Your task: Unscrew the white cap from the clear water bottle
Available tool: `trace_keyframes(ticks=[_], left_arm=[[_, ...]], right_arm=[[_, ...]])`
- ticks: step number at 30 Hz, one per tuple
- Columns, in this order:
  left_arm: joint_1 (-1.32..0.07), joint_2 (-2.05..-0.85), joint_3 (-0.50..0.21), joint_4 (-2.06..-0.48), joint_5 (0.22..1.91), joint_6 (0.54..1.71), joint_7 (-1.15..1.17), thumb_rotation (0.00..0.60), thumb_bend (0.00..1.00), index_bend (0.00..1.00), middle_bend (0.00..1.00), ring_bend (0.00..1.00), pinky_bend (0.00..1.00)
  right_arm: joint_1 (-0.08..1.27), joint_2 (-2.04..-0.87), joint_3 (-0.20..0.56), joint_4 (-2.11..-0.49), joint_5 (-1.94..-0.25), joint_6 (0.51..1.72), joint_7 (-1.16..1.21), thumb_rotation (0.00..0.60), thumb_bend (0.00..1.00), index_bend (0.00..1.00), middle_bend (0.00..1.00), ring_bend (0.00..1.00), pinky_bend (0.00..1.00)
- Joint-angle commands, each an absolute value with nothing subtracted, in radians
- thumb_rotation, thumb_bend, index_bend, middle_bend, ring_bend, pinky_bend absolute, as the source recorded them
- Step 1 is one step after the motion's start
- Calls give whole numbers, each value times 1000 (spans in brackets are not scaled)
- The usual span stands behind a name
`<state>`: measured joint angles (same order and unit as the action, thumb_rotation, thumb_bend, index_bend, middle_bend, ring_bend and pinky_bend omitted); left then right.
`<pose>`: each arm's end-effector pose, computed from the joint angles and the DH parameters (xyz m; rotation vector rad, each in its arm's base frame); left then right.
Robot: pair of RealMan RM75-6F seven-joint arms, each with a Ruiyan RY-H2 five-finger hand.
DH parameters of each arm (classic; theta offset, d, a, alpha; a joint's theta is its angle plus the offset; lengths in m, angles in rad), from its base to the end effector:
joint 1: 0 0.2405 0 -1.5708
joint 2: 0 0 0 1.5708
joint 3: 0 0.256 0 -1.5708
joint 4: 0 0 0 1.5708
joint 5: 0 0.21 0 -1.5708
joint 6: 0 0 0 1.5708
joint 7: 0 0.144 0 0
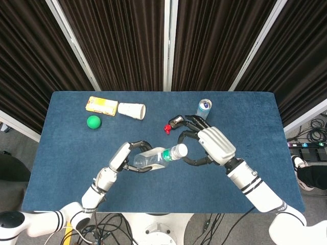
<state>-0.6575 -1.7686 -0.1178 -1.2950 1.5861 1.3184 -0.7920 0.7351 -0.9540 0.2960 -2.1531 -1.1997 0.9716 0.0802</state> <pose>-0.1133 0.2976 -0.0375 -1.5315 -1.6651 -1.9584 -0.0522 -0.2950 0.1349 1.8827 -1.2064 1.4000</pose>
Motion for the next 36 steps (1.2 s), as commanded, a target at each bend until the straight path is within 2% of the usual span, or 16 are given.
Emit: trace_keyframes(ticks=[1,5,11,18,22,24,26,30,36], left_arm=[[-654,-1764,-117,-1291,1584,1319,-792,600,326,593,568,472,502],[-651,-1737,-108,-1266,1574,1294,-746,600,330,592,568,472,502],[-657,-1673,-67,-1199,1490,1122,-379,600,330,592,557,467,467],[-671,-1693,-80,-1190,1401,1027,-117,600,316,565,528,425,417],[-680,-1708,-82,-1188,1360,984,-4,600,247,436,433,316,353],[-679,-1711,-85,-1196,1336,971,48,600,179,330,343,226,306],[-674,-1712,-88,-1210,1319,972,81,600,143,266,283,170,269],[-656,-1702,-95,-1248,1308,1000,107,600,97,187,229,119,220],[-608,-1636,-98,-1336,1330,1095,124,600,83,151,191,100,205]], right_arm=[[725,-952,299,-2161,-1202,989,80,600,327,588,168,0,0],[699,-935,296,-2163,-1207,1012,97,600,327,590,166,0,0],[643,-894,259,-2134,-1198,1008,143,600,327,591,156,0,0],[596,-892,211,-2093,-1225,993,190,600,326,591,144,0,0],[572,-916,178,-2053,-1245,984,212,600,327,591,142,0,0],[566,-931,160,-2028,-1245,968,216,600,326,590,140,0,0],[564,-944,150,-2008,-1244,957,211,600,326,590,137,0,0],[576,-984,133,-1963,-1247,926,177,600,327,580,130,0,0],[634,-1100,120,-1864,-1215,845,106,600,327,529,109,0,0]])
